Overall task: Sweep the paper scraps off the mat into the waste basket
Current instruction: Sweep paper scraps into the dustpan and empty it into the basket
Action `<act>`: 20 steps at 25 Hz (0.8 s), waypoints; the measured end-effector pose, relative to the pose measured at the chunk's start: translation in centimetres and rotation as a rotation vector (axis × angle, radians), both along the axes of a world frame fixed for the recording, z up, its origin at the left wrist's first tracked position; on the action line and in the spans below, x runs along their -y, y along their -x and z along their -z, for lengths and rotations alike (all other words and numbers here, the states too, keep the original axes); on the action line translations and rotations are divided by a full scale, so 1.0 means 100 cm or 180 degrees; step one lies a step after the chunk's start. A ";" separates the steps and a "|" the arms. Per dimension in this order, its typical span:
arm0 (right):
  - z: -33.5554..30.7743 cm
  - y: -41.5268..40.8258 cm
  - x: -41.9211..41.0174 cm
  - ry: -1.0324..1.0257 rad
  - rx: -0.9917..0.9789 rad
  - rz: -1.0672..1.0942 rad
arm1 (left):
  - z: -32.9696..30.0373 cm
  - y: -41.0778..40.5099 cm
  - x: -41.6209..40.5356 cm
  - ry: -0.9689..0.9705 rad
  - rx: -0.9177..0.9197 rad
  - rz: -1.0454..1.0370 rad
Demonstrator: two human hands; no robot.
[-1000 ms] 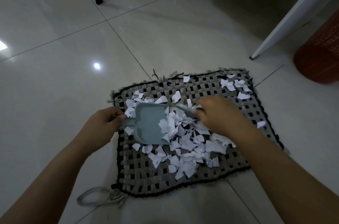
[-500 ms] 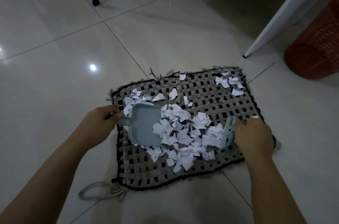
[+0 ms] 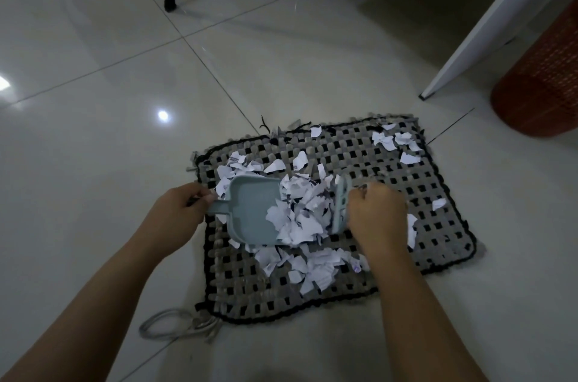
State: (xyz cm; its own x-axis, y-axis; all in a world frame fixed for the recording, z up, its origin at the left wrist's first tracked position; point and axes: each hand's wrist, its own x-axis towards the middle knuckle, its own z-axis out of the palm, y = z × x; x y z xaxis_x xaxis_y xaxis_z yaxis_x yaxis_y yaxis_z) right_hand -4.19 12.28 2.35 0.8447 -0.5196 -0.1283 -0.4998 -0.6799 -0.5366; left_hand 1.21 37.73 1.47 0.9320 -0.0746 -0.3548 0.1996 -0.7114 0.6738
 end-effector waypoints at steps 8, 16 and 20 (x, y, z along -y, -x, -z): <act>0.000 -0.019 -0.011 0.0411 -0.0419 -0.0539 | 0.012 0.003 -0.002 0.0138 -0.0096 -0.0097; 0.000 -0.025 -0.054 0.0258 -0.0490 -0.1279 | 0.022 0.006 -0.004 0.0233 -0.0186 -0.0201; -0.006 -0.023 -0.053 0.0153 -0.0305 -0.1367 | 0.022 0.006 -0.006 0.0315 -0.0199 -0.0256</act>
